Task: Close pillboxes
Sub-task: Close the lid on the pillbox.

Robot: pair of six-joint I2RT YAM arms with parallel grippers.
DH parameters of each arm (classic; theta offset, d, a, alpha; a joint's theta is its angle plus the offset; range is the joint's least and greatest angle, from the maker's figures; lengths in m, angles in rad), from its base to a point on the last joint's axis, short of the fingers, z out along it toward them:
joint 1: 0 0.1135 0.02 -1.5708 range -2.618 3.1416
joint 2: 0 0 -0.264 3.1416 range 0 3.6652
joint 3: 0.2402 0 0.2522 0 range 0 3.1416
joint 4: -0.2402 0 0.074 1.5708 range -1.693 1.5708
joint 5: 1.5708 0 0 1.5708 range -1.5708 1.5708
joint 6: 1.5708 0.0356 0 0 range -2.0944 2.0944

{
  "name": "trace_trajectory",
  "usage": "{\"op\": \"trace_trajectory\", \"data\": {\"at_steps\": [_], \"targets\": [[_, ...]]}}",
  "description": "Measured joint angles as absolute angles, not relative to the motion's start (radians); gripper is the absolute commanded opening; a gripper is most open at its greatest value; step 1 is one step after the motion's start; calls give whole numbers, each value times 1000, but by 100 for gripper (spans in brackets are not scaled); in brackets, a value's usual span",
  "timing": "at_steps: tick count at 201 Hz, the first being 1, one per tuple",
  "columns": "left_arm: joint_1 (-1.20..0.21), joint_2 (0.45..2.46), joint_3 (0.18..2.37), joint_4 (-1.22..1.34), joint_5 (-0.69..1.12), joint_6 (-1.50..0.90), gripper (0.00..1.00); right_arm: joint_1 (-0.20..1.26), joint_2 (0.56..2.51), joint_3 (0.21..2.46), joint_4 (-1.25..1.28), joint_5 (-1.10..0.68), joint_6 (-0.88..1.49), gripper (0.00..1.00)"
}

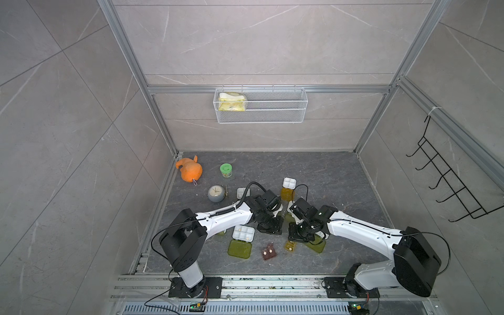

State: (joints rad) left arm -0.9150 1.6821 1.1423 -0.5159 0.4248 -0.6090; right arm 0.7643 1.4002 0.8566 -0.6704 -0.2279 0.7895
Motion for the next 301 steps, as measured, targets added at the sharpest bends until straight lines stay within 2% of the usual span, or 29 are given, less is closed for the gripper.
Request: {"op": "trace_trajectory", "data": {"at_steps": [53, 84, 301], "targets": [[-915, 1682, 1143, -523, 426, -600, 0, 757, 1402, 855, -648, -228, 789, 18], [-915, 1682, 1143, -524, 426, -598, 0, 755, 1402, 841, -635, -229, 789, 10], [-915, 1682, 1142, -531, 425, -595, 0, 712, 1427, 771, -579, -240, 789, 7]]}}
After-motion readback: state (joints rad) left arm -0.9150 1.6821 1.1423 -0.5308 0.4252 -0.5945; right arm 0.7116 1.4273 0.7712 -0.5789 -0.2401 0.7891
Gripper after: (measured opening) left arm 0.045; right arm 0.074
